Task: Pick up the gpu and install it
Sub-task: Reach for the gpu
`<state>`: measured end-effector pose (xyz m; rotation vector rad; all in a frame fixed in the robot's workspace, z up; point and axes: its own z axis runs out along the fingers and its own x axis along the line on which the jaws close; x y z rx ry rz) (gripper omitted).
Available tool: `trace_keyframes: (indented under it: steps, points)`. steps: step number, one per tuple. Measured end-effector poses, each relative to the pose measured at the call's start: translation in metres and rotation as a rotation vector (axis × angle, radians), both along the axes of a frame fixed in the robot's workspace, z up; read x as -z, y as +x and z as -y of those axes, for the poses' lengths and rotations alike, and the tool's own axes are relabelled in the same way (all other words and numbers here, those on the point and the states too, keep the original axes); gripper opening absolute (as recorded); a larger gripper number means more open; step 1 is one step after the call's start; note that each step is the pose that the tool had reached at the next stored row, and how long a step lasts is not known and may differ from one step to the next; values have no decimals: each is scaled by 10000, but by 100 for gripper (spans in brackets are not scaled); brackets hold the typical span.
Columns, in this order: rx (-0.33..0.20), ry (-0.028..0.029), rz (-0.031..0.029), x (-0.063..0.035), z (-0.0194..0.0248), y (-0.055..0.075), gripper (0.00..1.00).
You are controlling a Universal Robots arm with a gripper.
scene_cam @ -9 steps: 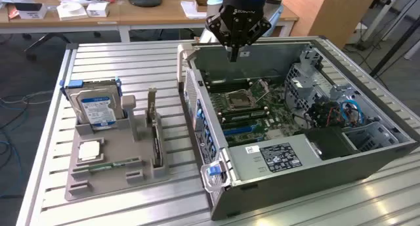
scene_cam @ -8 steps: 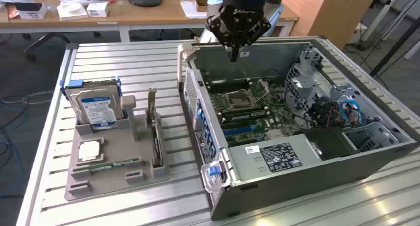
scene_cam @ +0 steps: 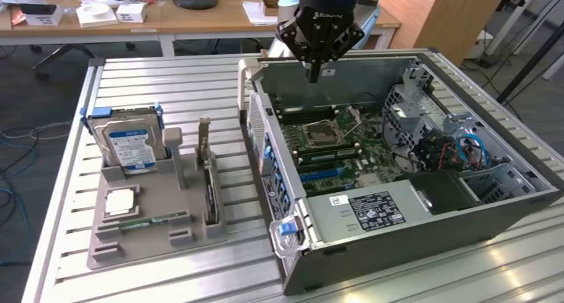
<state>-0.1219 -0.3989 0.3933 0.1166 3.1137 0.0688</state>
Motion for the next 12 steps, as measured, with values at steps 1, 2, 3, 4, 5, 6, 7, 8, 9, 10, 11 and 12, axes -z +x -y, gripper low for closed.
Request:
trace_keyframes:
  steps: [1,2,3,4,5,6,7,8,9,10,11,12]
  points:
    - [0,0,0,0,0,0,10]
    - [0,0,0,0,0,0,10]
    - [0,1,1,0,0,-1,10]
    - [2,3,2,1,0,-7,10]
    - [2,2,3,1,0,-14,10]
    - [1,1,1,1,0,-25,10]
    - [0,0,1,1,0,-37,10]
    - [0,0,0,0,0,-52,10]
    - [0,0,1,1,0,-72,10]
    - [1,0,1,1,0,-95,10]
    - [1,0,-1,1,0,-115,10]
    - [0,0,-2,2,0,-134,10]
